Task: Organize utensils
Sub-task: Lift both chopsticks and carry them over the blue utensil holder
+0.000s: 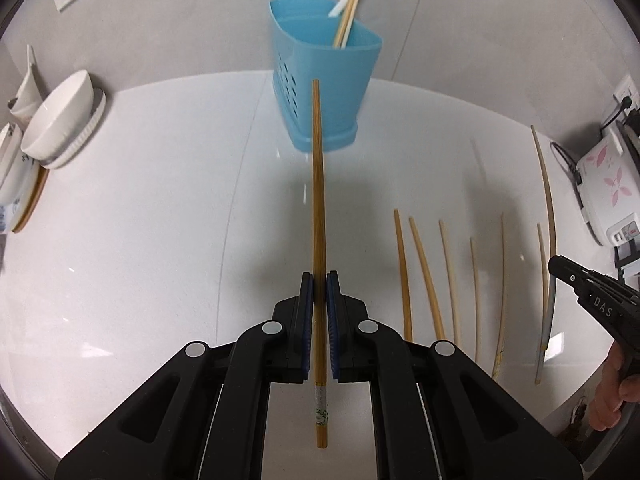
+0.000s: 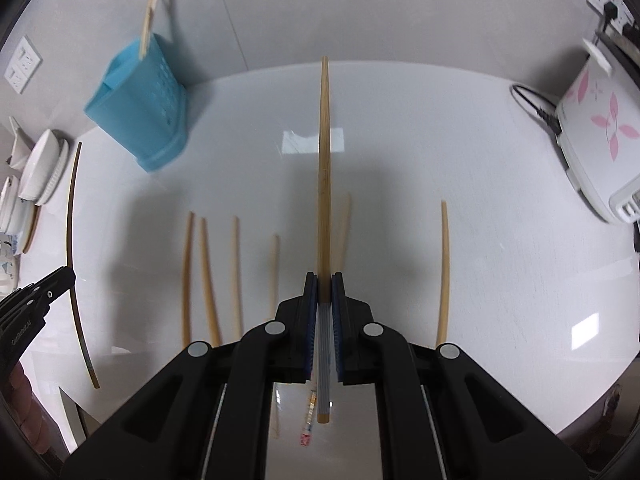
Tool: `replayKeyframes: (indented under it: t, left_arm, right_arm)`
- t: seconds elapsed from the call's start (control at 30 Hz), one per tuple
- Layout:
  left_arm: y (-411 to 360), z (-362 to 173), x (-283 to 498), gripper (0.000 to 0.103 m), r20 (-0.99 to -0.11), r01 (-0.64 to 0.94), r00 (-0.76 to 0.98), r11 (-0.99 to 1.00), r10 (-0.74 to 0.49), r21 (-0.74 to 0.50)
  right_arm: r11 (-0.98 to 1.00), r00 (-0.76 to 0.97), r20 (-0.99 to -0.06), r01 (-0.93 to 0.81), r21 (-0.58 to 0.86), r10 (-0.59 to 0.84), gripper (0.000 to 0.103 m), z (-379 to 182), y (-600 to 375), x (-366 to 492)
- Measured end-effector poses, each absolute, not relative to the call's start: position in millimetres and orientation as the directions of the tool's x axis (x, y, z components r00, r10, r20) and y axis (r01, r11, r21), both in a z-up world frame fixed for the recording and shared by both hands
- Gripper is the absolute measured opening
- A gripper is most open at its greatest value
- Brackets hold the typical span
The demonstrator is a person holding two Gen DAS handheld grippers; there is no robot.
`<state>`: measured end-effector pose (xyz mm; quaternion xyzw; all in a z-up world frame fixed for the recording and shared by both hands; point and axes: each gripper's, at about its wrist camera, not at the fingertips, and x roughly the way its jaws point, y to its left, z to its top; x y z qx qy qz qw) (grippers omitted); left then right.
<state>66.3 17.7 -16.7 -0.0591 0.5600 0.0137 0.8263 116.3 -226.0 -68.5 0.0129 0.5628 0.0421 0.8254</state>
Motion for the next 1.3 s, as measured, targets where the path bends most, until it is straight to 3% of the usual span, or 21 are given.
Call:
replayKeyframes:
  t: [1.3]
  left_arm:
    - [38.7, 85.5, 161.3, 0.006, -0.728, -0.064, 0.677, 0.978, -0.104, -0.200]
  right_arm:
    - [0.953, 0.625, -0.724, -0.252, 0.168, 0.293, 0.007, 43.4, -139.1, 208.1]
